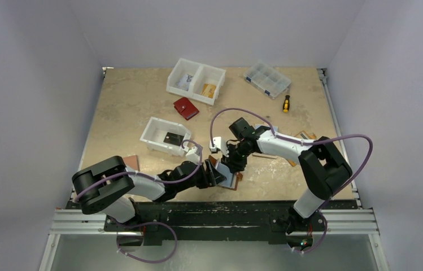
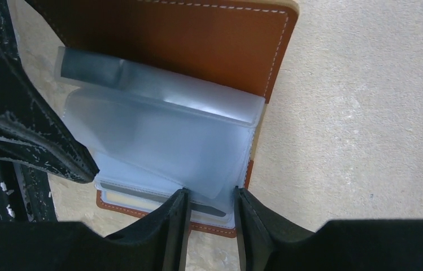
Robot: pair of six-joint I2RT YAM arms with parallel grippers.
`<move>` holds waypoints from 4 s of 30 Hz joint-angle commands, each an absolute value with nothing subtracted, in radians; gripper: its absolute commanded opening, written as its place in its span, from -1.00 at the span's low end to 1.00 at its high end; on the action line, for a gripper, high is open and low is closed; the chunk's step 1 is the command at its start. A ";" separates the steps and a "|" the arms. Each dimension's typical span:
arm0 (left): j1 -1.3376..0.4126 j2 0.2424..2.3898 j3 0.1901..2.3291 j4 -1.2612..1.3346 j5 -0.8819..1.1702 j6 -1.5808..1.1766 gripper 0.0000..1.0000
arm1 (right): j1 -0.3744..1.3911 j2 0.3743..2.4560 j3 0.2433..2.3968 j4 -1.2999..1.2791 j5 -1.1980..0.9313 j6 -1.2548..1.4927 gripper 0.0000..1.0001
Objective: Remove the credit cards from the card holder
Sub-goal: Open the card holder at the center of the board.
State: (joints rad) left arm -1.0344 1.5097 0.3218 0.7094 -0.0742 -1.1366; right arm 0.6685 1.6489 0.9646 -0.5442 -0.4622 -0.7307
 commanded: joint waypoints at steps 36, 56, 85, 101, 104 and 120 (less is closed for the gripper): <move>-1.019 1.540 0.385 0.571 -0.097 -1.126 0.29 | 0.671 1.796 1.177 -0.739 -0.878 -0.575 -0.72; -1.015 1.503 0.395 0.508 -0.138 -1.144 0.51 | 0.636 1.889 1.218 -0.678 -1.060 -0.156 -0.60; -1.006 1.452 0.364 0.453 -0.165 -1.160 -0.45 | 0.511 1.768 1.199 -0.610 -0.973 -0.077 -0.01; -0.934 1.468 0.267 0.731 -0.017 -1.137 -0.39 | 0.585 1.419 0.900 -0.694 -0.882 -1.182 -0.54; -0.928 1.488 0.266 0.761 -0.005 -1.139 -0.39 | 0.678 1.434 0.872 -0.582 -0.781 -1.113 -0.77; -0.918 1.495 0.247 0.840 0.037 -1.169 0.22 | 0.927 1.506 0.828 -0.364 -0.470 -0.989 -1.00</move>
